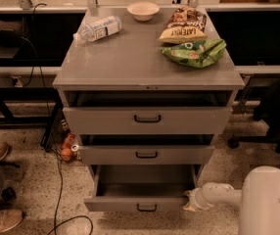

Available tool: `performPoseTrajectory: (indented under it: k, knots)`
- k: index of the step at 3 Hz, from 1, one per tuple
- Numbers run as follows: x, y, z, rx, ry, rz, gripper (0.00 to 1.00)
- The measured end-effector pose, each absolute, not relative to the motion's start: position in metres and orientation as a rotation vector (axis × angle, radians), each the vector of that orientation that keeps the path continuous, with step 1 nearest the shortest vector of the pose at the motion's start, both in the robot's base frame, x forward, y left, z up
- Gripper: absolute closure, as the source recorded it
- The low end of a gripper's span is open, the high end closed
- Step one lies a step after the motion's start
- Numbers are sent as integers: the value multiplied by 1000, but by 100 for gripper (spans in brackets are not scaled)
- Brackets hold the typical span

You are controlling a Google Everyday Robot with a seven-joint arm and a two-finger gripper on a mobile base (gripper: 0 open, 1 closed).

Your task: Open bottom drawer

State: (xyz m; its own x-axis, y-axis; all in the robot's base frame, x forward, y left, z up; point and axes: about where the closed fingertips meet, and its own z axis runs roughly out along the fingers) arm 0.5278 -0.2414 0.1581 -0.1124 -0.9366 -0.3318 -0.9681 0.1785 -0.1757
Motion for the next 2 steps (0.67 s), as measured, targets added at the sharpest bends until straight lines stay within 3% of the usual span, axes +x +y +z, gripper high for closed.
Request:
performPoseTrajectory:
  k: [2]
  knots:
    - [511,-244,153,-1789,2101,131,100]
